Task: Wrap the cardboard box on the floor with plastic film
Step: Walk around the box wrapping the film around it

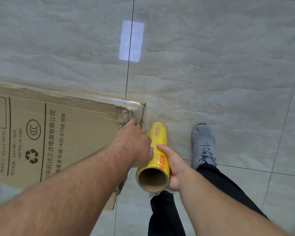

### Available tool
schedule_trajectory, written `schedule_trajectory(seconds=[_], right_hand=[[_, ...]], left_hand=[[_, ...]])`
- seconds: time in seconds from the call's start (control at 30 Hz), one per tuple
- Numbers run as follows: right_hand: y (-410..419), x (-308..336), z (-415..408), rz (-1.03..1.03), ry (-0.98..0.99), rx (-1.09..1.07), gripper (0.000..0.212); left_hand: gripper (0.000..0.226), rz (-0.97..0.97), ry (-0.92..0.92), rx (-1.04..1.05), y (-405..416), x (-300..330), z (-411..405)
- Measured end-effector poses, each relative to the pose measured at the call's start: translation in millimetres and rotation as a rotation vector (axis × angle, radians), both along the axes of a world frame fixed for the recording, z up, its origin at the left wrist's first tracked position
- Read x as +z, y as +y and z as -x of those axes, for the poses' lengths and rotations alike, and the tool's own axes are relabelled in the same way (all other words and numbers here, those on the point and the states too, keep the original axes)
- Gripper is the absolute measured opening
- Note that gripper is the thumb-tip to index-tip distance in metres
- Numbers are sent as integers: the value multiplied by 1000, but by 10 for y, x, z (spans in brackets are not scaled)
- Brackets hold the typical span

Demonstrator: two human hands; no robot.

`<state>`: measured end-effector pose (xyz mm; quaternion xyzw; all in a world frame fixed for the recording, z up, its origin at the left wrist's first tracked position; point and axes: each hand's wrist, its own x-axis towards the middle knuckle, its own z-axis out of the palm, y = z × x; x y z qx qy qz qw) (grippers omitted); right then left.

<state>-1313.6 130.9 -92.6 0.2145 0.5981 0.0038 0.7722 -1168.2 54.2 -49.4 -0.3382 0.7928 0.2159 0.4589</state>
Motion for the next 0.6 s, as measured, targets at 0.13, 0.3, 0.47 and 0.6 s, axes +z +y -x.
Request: schedule_trajectory(seconds=[0.13,0.3,0.47,0.6], right_hand=[[-85,-17,327,133,39,303,81],[-561,38,751,330,230,987,133],[-952,51,785,347,223,1373,109],[-1186,188,708,371,65,1504,71]], left_hand=[[59,26,52,120,-4,46,92],[63,33,91,268,-32,80,286],[65,48,107,264,-45,10,361],[62,13,315,268,48,13,451]])
